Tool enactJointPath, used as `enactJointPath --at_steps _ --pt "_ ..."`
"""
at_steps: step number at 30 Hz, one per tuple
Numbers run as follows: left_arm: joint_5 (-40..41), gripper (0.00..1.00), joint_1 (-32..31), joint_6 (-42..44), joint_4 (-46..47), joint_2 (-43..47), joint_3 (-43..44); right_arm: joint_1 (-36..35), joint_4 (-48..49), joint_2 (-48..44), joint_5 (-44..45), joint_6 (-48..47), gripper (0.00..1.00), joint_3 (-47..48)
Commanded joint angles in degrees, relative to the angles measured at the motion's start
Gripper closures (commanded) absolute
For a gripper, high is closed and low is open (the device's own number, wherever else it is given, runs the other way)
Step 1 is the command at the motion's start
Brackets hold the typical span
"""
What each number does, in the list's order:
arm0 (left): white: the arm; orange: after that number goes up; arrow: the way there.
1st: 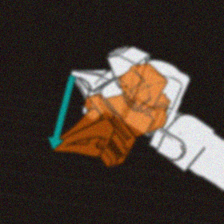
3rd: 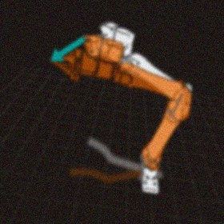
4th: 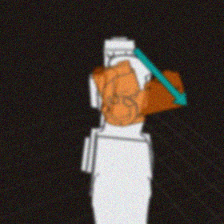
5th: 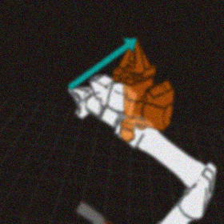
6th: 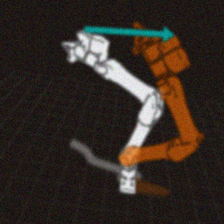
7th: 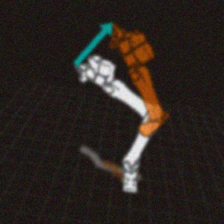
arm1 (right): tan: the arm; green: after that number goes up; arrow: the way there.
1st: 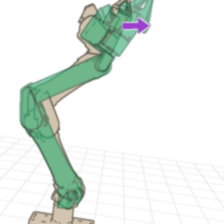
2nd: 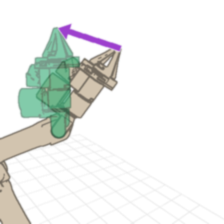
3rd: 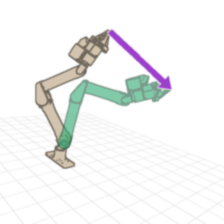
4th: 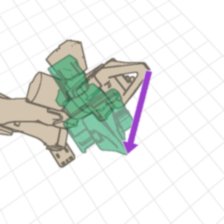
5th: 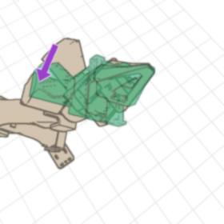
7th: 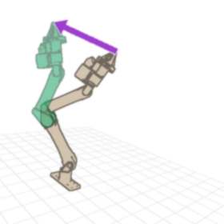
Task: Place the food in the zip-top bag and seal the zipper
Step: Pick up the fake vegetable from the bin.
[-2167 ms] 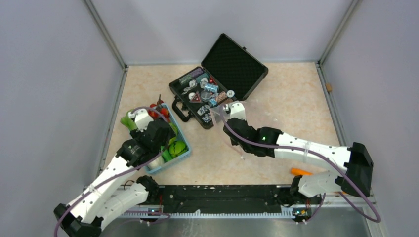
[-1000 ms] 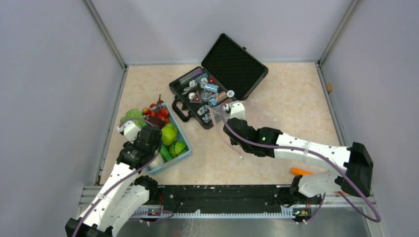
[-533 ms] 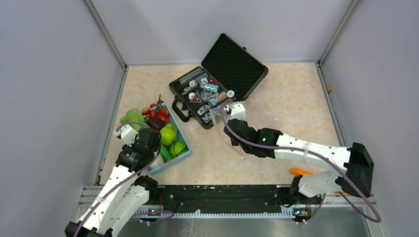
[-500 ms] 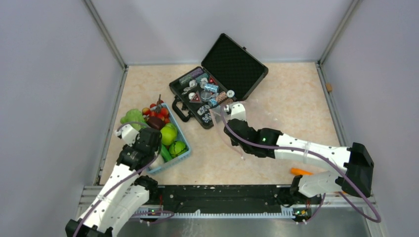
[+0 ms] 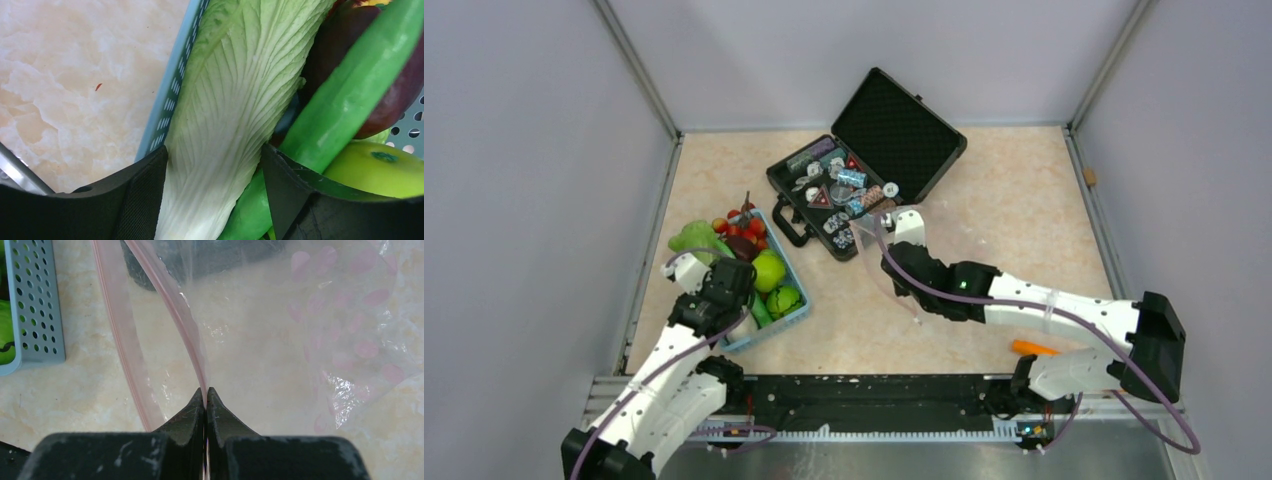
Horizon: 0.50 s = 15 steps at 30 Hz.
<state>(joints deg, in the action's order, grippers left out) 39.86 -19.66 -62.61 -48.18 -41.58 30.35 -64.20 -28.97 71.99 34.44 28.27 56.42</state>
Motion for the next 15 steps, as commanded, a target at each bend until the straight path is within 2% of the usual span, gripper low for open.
enactJointPath --at_steps 1,4,6,8,11,13,15 --pt "-1.63 0.32 0.46 -1.93 4.29 -1.82 -2.11 0.09 1.51 -2.09 0.43 0.27 1.00 -0.33" --pt "-2.92 0.39 0.51 -2.18 5.64 -1.60 -3.34 0.13 1.28 -2.33 0.50 0.22 1.00 -0.44" --pt "-2.78 0.54 0.55 -2.21 5.81 -0.87 -3.63 0.11 1.12 -2.43 0.74 0.27 1.00 -0.46" --pt "-2.48 0.74 0.51 -1.55 5.65 0.34 -3.35 0.05 1.16 -2.55 0.72 0.36 1.00 -0.61" --pt "-2.07 0.93 0.51 0.21 5.45 2.94 -2.21 0.14 1.26 -2.73 0.81 0.52 1.00 -0.54" --pt "-2.17 1.00 0.51 1.50 5.19 4.87 -1.12 0.13 1.20 -2.72 0.76 0.68 1.00 -0.53" --pt "-2.62 1.00 0.58 3.55 5.26 6.58 0.12 0.14 1.21 -2.73 0.74 0.69 1.00 -0.58"
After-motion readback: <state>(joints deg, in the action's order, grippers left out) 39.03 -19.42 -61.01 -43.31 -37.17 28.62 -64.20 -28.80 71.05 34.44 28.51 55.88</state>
